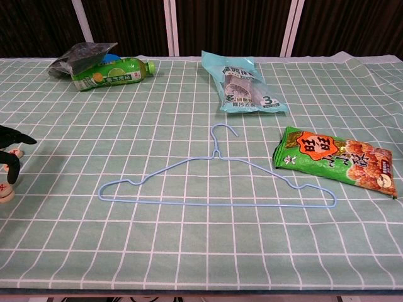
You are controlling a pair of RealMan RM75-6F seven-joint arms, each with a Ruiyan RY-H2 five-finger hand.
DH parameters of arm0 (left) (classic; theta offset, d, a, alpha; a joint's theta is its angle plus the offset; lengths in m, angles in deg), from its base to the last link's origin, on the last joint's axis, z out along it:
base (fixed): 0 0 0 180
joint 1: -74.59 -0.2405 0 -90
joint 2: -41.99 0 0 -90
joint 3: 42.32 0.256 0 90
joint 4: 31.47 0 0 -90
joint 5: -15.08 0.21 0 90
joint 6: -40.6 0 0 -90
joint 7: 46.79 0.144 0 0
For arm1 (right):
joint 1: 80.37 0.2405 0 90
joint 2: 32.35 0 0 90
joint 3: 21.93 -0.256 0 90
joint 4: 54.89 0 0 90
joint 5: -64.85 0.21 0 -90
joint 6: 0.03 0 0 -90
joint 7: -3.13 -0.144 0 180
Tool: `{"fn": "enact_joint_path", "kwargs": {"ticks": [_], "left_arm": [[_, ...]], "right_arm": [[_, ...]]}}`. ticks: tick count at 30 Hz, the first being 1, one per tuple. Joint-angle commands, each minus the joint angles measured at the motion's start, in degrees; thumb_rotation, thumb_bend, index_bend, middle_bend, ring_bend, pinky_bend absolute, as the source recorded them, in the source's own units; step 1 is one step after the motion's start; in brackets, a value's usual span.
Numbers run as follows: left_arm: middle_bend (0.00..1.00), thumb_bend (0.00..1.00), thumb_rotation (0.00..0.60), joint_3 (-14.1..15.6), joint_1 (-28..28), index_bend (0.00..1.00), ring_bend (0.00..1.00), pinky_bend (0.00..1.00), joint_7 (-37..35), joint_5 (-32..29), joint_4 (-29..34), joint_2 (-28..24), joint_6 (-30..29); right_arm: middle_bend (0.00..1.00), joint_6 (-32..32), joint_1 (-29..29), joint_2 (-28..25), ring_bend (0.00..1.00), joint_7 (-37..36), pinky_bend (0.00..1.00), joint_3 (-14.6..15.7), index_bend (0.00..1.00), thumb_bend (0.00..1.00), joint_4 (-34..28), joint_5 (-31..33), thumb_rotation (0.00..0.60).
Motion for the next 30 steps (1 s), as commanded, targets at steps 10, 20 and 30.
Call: {"fn": "enact_joint_path", "kwargs": {"ticks": [10, 20, 30], "left_arm": [[0.08, 0.32, 0.6, -0.11, -0.24, 0.48, 0.0, 0.02, 0.22, 0.25, -0.4, 0.1, -0.39], [0.08, 0.32, 0.6, -0.1, -0.37, 0.45, 0.0, 0.02, 0.47, 0.36, -0.65, 0.24, -0.4], [0.08, 0.32, 0.6, -0.06, -0.54, 0.43, 0.0, 0.02, 0.57, 0.21, -0.93, 0.24, -0.2]], "right_arm": [[0.03, 0.01, -0.01, 0.03, 0.06, 0.12, 0.0, -0.05, 0.1, 0.2, -0.01, 0.11, 0.6], [0.03, 0.04, -0.02, 0.02, 0.06, 0.29, 0.0, -0.08, 0.1, 0.2, -0.03, 0.17, 0.6], [0.03, 0.01, -0.02, 0.03, 0.05, 0.32, 0.0, -0.07, 0.1, 0.2, -0.03, 0.19, 0.6]]}}
